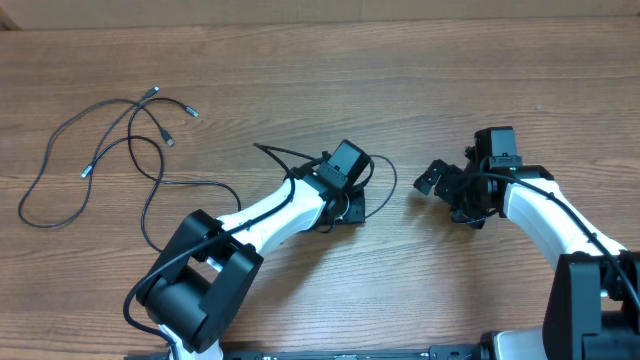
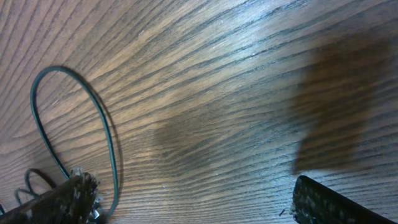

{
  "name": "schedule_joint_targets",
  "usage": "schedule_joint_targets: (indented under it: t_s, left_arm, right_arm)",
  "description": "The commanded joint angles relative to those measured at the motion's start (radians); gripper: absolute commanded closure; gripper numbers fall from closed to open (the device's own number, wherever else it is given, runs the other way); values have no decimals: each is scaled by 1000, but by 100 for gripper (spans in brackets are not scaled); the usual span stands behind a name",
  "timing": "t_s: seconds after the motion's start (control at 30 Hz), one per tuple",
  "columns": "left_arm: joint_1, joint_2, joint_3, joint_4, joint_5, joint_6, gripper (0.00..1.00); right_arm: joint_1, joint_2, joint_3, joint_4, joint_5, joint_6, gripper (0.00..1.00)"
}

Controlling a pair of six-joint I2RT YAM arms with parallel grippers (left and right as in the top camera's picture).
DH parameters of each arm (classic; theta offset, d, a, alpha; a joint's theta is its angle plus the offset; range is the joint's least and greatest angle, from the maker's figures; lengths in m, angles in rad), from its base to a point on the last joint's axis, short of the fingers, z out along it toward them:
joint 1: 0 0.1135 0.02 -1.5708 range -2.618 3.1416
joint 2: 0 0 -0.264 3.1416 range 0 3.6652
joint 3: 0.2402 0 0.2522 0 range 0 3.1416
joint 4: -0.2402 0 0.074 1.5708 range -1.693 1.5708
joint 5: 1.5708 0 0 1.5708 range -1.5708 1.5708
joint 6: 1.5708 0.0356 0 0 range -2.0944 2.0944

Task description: Untangle cables

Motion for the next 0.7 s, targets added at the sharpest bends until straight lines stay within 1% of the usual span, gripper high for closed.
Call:
schedule_joint_targets:
  t_s: [0.0,0.03,0.13,0.2,0.23,0.27,0.33,0.4,0.5,0.57,0.6,0.63,0.67]
  left_arm:
    - [-12,7,-4,-6,29,-13,56]
    - [-12,7,-4,-5,30,-13,58]
    - [-12,7,-4,-6,30,-13,73]
    - [-12,7,-4,-6,31,-13,90]
    - [-12,7,-4,-6,32,-13,94]
    - [-12,7,-4,-6,37,-13,96]
    - [-12,7,-4,-6,65,-13,94]
    - [-12,7,-4,-7,107,-13,85]
    - [-12,7,-4,-5,124,-13,85]
    - [-12,7,-4,0,121,-13,81]
    - [-12,7,-4,6,105,-14,85]
    - [-12,7,-4,10,88,-14,93]
    - [-12,7,-4,9,57,-27,96]
  right_arm:
    - [-2,-4,6,5,-3,0,0]
    - [-2,-4,6,5,-3,0,0]
    - [-2,-4,6,5,-3,0,0]
    - [-2,-4,6,5,-3,0,0]
    - [-2,-4,6,5,-3,0,0]
    - [-2,-4,6,5,-3,0,0]
    - [-2,-4,6,5,-3,0,0]
    - [-2,-4,6,5,-3,0,0]
    - [-2,-4,6,5,-3,0,0]
    - [-2,-4,6,5,-3,0,0]
    - [-2,-4,6,5,-3,0,0]
    - [-2,-4,6,5,-3,0,0]
    - [-2,-4,6,5,-3,0,0]
